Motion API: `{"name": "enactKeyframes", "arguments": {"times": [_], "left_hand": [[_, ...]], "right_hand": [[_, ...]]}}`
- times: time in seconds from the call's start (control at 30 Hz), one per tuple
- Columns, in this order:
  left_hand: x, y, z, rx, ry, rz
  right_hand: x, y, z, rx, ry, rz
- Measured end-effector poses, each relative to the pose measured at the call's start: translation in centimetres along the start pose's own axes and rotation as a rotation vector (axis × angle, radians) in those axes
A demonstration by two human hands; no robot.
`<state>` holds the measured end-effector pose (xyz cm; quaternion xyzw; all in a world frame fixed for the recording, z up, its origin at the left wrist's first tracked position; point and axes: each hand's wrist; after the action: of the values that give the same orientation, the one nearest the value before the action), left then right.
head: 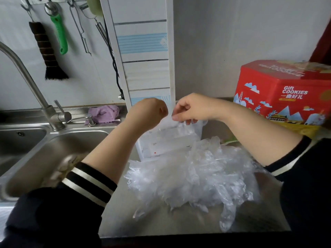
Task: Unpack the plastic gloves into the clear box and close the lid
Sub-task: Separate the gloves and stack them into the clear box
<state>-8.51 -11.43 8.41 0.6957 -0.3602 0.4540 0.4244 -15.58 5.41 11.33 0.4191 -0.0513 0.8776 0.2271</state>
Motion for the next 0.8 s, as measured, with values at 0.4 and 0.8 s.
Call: {"name": "enactKeyframes", "arguments": {"times": [0.4,0.8], "left_hand": [[1.7,-7.2,-3.9,-0.055,-0.295,0.445],[-1.2,-8.3,-5.0,-0.064,-0.262,0.328]], "right_hand": [[-4.0,-5.8,-2.7,0.035,-0.552,0.12],[-3.2,-7.1,-2.6,0.128,-0.235,-0.258]]}}
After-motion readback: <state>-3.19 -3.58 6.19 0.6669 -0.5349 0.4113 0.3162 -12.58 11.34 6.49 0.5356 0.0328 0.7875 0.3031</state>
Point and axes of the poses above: each hand's wrist, its own y-axis towards the middle knuckle, its own x-axis out of the back of the hand, z = x × y, and after that the axes turned 10 degrees about x, right-handed
